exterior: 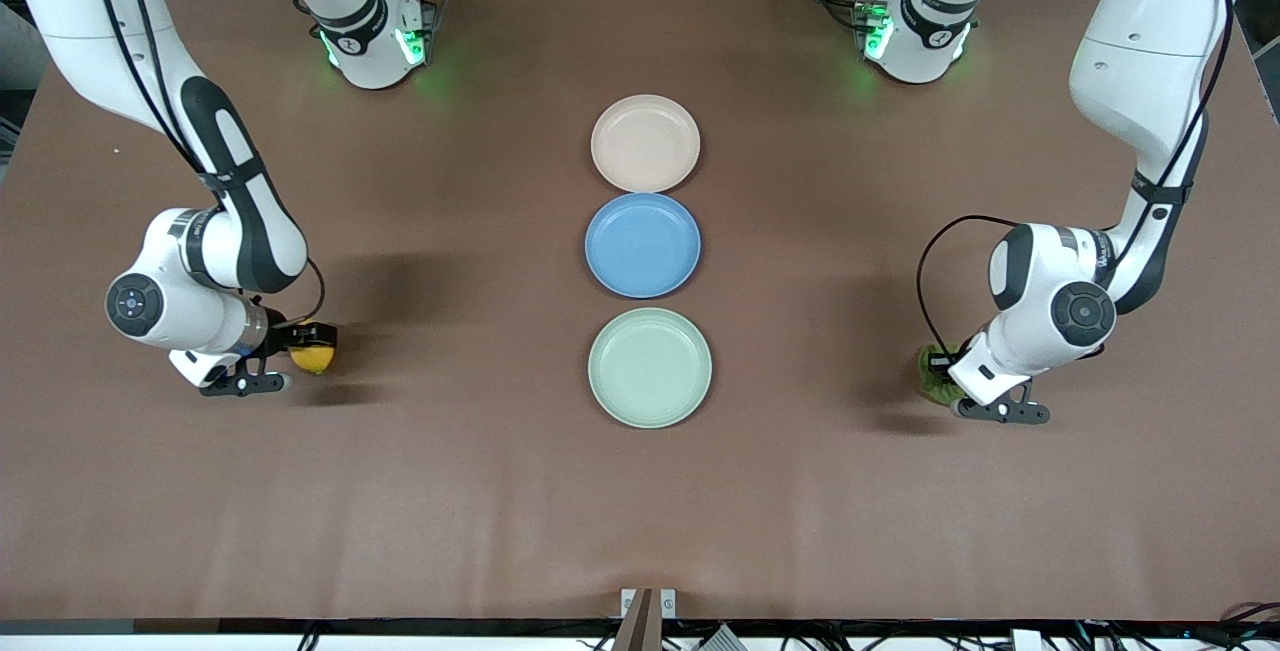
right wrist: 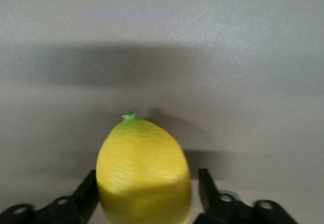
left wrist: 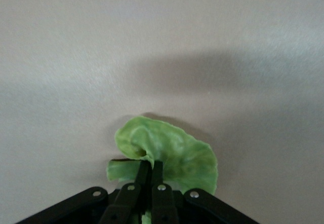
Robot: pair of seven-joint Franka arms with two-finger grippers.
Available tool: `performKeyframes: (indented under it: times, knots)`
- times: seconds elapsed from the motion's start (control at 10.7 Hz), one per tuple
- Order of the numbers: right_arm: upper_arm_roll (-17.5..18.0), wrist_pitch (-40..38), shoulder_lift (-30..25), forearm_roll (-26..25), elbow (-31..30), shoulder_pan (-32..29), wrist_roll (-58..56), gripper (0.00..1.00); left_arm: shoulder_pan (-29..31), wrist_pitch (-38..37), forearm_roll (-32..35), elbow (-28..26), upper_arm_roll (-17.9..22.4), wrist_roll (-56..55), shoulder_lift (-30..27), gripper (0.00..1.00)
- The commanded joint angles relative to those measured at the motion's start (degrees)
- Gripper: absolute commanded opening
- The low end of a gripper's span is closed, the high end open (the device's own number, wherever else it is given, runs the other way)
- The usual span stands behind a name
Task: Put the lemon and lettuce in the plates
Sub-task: 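Carry the lettuce with the left gripper onto the pale green plate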
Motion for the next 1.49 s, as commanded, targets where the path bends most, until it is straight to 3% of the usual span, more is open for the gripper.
performKeyframes:
  times: [0.0, 0.37, 0.56, 0.84, 1.4]
  knots:
    - [0.58, -0.26, 0.89, 1.22, 0.67, -0.6, -0.87, 0.02, -0.99, -1.58, 1.21, 0.24, -0.09, 0.46, -3.56, 0.0]
    - [1.37, -5.52, -2.0, 3.25, 0.75, 0.09, -4.22, 0.0, -4.15, -2.12, 0.16, 1.46, -0.53, 0.28, -5.51, 0.0]
    - [3.21, -6.68, -2.89, 5.34, 0.67, 0.54, -3.69, 0.0, -4.42, -2.12, 0.07, 3.31, -4.03, -3.12, -5.25, 0.0]
    - [3.83, -10.18, -5.25, 6.67, 0.84, 1.85, -1.33, 0.0, -5.03, -2.12, 0.16, 6.56, -9.75, -13.84, -4.02, 0.0]
    - [3.83, -20.3, -13.69, 6.67, 0.49, 7.99, 7.44, 0.0, -17.85, 2.52, 0.25, 13.06, -9.94, -37.12, 1.33, 0.0]
